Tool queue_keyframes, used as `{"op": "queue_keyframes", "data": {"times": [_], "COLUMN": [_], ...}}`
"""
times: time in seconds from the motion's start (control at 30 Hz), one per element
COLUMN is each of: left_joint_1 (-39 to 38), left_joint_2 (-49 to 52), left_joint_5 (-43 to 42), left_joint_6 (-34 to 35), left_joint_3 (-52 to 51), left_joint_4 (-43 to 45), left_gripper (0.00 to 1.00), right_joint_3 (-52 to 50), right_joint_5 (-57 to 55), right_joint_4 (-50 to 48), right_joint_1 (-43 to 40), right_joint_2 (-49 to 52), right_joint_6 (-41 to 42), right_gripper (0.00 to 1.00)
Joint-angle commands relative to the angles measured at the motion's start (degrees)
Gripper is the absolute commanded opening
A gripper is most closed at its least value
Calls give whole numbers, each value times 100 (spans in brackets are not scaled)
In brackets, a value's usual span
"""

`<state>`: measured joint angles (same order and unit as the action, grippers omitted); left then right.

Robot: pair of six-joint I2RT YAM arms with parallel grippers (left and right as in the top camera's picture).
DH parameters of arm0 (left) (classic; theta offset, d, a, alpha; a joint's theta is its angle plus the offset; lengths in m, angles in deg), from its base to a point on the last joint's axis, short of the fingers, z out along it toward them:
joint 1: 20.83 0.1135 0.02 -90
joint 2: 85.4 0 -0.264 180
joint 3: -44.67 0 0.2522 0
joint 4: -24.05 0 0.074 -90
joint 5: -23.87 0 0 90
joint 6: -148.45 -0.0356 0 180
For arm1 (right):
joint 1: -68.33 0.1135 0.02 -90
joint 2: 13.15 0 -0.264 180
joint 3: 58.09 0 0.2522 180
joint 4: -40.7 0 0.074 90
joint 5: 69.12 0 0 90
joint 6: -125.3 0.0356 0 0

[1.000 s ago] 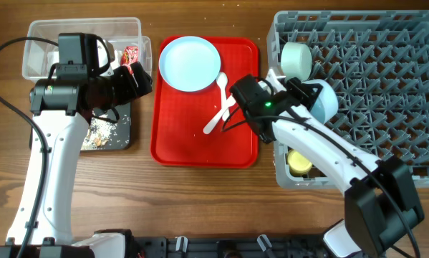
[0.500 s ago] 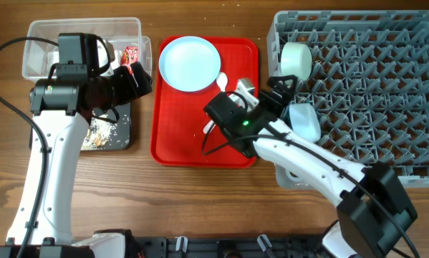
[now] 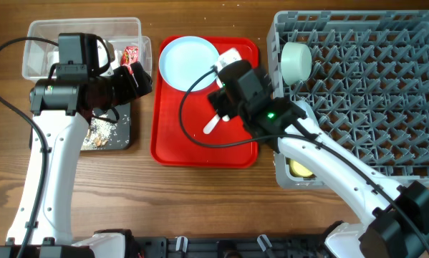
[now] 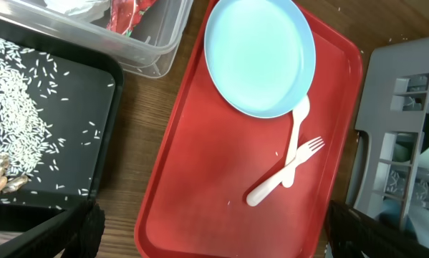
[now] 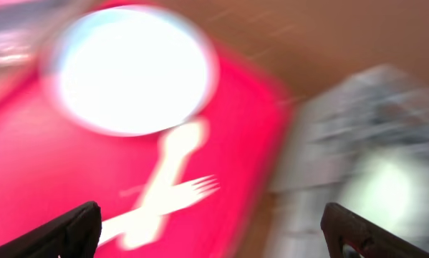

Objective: Sort waste into correct bins and load items into the dishwasher rack
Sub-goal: 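Grasp the light-blue plate edge on the red tray with the right gripper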

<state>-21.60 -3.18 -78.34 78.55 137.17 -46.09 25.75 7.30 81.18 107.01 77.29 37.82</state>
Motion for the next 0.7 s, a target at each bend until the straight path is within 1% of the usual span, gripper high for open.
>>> {"op": "queue_keyframes", "data": {"times": [0.0, 0.03, 0.07, 0.17, 0.23, 0.3, 0.4, 0.43, 0.47, 0.53, 0.57, 0.67], "left_joint_1": [31, 31, 31, 31, 31, 31, 31, 31, 31, 31, 31, 31], "left_joint_2": [-46, -46, -46, -46, -46, -46, -46, -46, -46, -46, -46, -46], "left_joint_5": [13, 15, 15, 13, 15, 13, 15, 13, 15, 15, 13, 15], "left_joint_6": [-31, -31, -31, -31, -31, -31, -31, -31, -31, -31, -31, -31], "left_joint_3": [76, 76, 76, 76, 76, 76, 76, 76, 76, 76, 76, 76], "left_joint_4": [13, 15, 13, 13, 15, 13, 15, 15, 15, 13, 13, 13], "left_gripper": [100, 100, 100, 100, 100, 100, 100, 100, 100, 100, 100, 100], "right_joint_3": [31, 31, 31, 57, 173, 376, 826, 949, 1029, 1099, 1115, 1115], "right_joint_5": [2868, 3193, 3257, 2771, 2649, 2527, 2312, 2245, 2236, 2170, 2022, 1766], "right_joint_4": [142, 118, 101, 103, 13, -33, -227, -389, -553, -844, -1023, -1261], "right_joint_1": [24, 26, 37, -42, -245, -466, -566, -573, -577, -579, -612, -656], "right_joint_2": [-17, -17, -17, -22, 42, 284, 1115, 1458, 1744, 2155, 2411, 2634], "right_joint_6": [1725, 1716, 1777, 3112, 3738, 3987, 4317, 4478, 4625, 4824, 4968, 5021], "right_gripper": [99, 94, 85, 81, 77, 75, 70, 68, 63, 57, 56, 54]}}
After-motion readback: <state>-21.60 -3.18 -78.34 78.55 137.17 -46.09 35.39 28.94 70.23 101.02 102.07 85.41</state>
